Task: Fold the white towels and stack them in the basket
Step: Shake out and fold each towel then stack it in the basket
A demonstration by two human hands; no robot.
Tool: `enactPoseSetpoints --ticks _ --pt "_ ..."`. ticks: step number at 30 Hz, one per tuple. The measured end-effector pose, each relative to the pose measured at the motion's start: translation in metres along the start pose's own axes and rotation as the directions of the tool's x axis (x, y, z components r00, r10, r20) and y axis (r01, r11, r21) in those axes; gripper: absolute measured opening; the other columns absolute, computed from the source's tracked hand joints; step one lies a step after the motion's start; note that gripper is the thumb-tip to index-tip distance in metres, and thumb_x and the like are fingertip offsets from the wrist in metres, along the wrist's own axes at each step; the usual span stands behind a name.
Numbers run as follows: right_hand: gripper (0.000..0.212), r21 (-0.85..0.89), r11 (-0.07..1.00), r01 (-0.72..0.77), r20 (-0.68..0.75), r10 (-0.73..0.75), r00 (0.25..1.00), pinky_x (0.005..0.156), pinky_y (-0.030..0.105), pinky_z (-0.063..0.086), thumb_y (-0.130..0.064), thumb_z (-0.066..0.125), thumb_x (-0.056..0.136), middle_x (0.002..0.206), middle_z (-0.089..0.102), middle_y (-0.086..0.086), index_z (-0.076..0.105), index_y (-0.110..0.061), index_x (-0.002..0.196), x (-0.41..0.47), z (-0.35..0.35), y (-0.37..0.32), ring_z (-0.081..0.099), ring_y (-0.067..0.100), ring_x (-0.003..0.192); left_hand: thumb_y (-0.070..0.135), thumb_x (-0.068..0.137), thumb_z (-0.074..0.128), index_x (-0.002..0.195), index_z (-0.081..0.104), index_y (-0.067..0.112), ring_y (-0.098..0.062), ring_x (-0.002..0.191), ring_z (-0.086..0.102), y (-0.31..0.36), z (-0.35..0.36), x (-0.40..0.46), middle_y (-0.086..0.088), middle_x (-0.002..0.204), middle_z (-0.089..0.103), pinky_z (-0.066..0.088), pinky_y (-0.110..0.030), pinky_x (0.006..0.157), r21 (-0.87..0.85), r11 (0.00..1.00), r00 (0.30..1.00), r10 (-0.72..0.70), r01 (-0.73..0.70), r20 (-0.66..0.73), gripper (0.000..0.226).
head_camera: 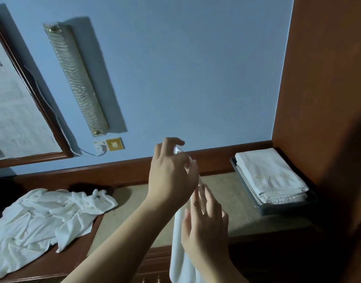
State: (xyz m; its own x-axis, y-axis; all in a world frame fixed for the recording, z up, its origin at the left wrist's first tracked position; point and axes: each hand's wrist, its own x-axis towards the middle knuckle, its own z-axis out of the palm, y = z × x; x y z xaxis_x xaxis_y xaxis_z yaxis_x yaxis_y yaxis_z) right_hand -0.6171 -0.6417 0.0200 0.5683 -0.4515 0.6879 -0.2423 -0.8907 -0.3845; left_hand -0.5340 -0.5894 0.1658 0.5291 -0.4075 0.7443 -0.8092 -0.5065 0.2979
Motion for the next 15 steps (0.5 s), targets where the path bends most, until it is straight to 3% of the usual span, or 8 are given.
enactPoseSetpoints --ticks 2,6,11,13,15 --pt "0.051 -0.019 0.999 -0.046 0.018 0.047 0.999 0.097 0.052 0.052 -0.029 0.055 0.095 0.156 0.048 0.016 0.062 -0.013 0.142 -0.002 0.01 -0.002 0.054 0.031 0.137 0.018 0.089 0.07 0.065 0.062 0.022 -0.018 0.114 0.056 -0.006 0.002 0.001 0.009 0.121 0.068 0.051 -0.036 0.08 0.013 0.999 0.998 0.043 -0.044 0.043 0.025" --pt "0.035 0.018 0.996 -0.084 0.023 0.084 0.996 0.094 0.049 0.054 -0.033 0.064 0.096 0.149 0.056 0.016 0.069 -0.011 0.123 -0.007 0.027 0.008 0.062 0.03 0.128 0.017 0.089 0.068 0.07 0.066 0.02 -0.015 0.092 0.061 -0.019 0.005 0.002 0.015 0.092 0.071 0.055 -0.039 0.073 0.035 0.998 0.994 0.054 -0.057 0.093 0.019" --pt "0.018 0.115 0.988 -0.106 0.048 0.101 0.994 0.066 0.035 0.054 -0.028 0.086 0.082 0.095 0.073 0.0 0.078 -0.014 0.09 0.001 0.043 0.036 0.07 0.018 0.073 0.019 0.089 0.071 0.068 0.066 0.022 -0.013 0.086 0.057 -0.036 -0.003 0.009 0.017 0.085 0.066 0.053 -0.041 0.072 0.018 0.999 0.993 0.034 -0.036 0.113 0.022" --pt "0.017 0.214 0.958 -0.191 0.16 0.159 0.974 0.056 0.031 0.053 -0.033 0.082 0.087 0.08 0.069 -0.007 0.076 -0.017 0.09 -0.005 0.058 0.048 0.065 0.015 0.06 0.019 0.089 0.073 0.067 0.065 0.023 -0.01 0.087 0.055 -0.042 -0.008 0.013 0.019 0.085 0.065 0.053 -0.037 0.073 0.009 1.0 0.994 0.017 -0.018 0.108 0.024" --pt "0.025 0.326 0.904 -0.276 0.261 0.195 0.946 0.056 0.027 0.051 -0.048 0.065 0.095 0.078 0.065 -0.012 0.07 -0.024 0.093 -0.012 0.068 0.056 0.061 0.012 0.058 0.019 0.09 0.074 0.066 0.064 0.025 -0.008 0.089 0.055 -0.052 -0.015 0.016 0.019 0.085 0.065 0.051 -0.032 0.072 0.003 1.0 0.994 0.007 -0.007 0.105 0.027"
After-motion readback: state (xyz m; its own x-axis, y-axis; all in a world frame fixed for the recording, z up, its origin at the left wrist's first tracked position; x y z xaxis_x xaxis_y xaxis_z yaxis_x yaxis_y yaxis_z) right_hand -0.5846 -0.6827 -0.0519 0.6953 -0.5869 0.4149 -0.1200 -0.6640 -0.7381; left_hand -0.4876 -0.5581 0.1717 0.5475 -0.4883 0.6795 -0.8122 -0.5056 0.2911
